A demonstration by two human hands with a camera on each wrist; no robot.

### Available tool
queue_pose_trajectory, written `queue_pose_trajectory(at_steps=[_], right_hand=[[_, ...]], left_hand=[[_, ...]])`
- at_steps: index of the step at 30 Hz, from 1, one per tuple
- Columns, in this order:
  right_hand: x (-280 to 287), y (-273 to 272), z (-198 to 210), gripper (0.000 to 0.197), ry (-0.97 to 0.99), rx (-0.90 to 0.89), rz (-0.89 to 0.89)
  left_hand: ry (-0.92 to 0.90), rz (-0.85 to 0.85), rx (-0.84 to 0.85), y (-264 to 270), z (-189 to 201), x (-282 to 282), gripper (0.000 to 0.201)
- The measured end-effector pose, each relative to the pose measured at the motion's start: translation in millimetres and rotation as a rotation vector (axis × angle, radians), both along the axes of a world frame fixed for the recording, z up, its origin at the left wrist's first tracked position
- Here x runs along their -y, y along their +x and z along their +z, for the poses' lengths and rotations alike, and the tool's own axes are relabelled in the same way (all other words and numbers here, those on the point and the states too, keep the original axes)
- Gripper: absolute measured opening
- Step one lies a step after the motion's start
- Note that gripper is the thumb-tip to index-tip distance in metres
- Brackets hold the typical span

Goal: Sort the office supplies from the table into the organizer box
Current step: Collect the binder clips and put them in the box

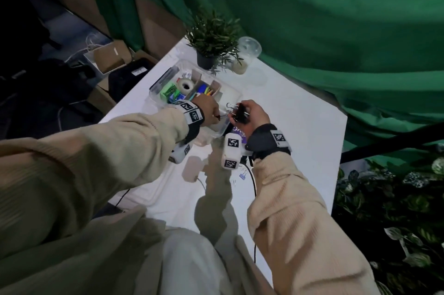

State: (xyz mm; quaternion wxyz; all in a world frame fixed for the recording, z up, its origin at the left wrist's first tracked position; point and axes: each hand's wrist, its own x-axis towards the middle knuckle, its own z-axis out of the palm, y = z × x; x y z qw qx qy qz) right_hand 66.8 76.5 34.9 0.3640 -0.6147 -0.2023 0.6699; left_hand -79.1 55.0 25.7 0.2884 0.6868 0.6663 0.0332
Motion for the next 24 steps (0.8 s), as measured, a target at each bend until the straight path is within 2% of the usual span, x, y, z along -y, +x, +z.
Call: queue_pose_trajectory(at_steps=[3,7,10,13,17,19,20,21,22,24], right_hand=[[-2,-12,-2,0.013,0.015,0.125,0.086],[0,-19,1,0.02,0.101,0.403,0.336],[0,-25,2,0.016,0.151,0.555,0.412],[0,-34,6,0.017,0.178,0.713,0.54],[0,-34,12,0.034,0.177,0.609,0.435],[9,-31,16,0.032,0.228,0.728,0.544],[13,-26,14,0.03,0.241,0.678,0.508],[16,-24,16,0.027,0.143,0.435,0.335],[15,-18,17,0.022,0.174,0.286,0.249],[24,2,14,0.021,0.222,0.293,0.146]], left_hand=[[-0.007,-0.061,0.006,-6,-1,2,0.024],[-0.007,-0.05,0.036,-15,-1,1,0.031],[0.011,0.02,0.053,-22,2,0,0.031],[0.105,0.178,0.008,-29,5,-3,0.031],[0.144,0.27,0.006,-34,3,-4,0.028],[0.12,0.276,0.023,-33,3,0,0.024],[0.11,0.285,0.034,-32,4,3,0.024],[0.116,0.299,0.05,-29,4,5,0.024],[0.132,0.321,0.069,-24,5,9,0.024],[0.237,0.366,0.136,-11,4,19,0.023]])
